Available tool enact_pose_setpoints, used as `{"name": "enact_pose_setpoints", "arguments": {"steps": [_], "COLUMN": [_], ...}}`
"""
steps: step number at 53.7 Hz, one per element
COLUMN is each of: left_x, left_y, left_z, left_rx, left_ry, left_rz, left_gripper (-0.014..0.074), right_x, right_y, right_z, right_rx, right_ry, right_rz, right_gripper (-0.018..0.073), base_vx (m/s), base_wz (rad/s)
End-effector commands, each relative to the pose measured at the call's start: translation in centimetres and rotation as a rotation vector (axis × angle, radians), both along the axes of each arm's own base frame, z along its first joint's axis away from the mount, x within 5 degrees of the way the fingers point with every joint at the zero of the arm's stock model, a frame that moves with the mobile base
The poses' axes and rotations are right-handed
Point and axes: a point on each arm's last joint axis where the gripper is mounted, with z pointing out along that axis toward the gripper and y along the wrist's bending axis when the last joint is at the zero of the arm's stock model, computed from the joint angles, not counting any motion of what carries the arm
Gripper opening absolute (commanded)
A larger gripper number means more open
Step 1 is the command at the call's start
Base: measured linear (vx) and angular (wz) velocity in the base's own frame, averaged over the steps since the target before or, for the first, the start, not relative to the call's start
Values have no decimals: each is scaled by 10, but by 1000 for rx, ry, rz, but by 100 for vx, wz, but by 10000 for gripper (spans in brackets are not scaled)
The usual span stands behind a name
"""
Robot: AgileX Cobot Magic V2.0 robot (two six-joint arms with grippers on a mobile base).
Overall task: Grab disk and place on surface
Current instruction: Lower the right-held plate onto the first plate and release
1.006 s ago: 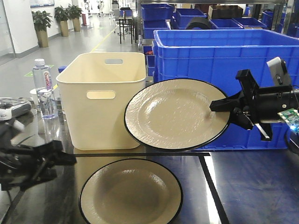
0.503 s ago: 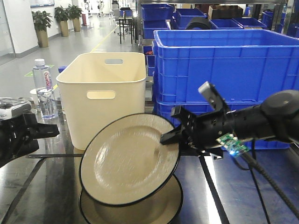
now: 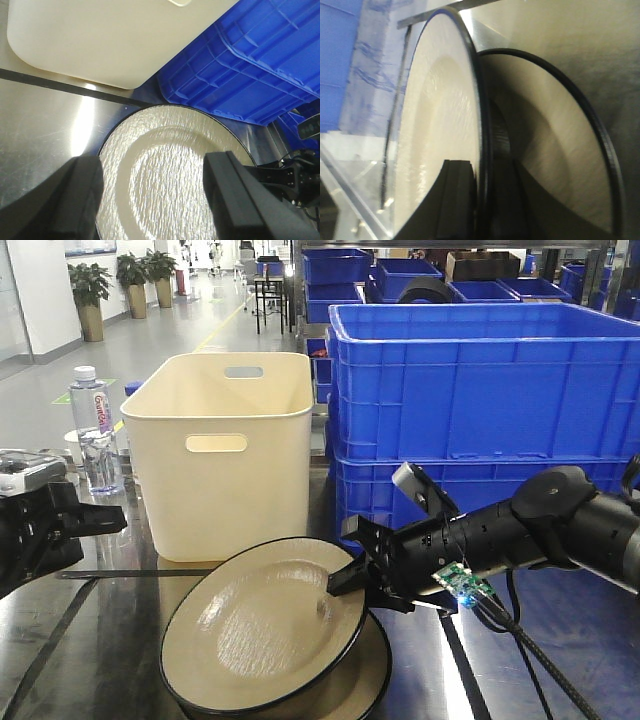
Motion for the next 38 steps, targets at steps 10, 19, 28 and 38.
{"name": "enact_pose_setpoints", "arguments": {"steps": [10,19,28,38], "left_x": [-7,-7,-7,-7], "left_y": [-1,-1,-1,-1], "left_z": [22,22,22,22], "left_rx": [-48,-48,-48,-44], "left_ry": [-67,-67,-66,-66], "left_rz": [10,10,8,7], "left_gripper": [540,540,540,534], "right_x": [-3,-5,-11,-25], "right_y": [-9,-14,-23,-39], "right_z": [27,27,40,70], "right_rx": [-136,-226,-342,-395], "right_ry": [-189,-241,-331,-428], "right_rz": [42,86,114,85], "right_gripper": [407,503,517,511], "base_vx": [0,0,0,0], "base_wz": [0,0,0,0]}}
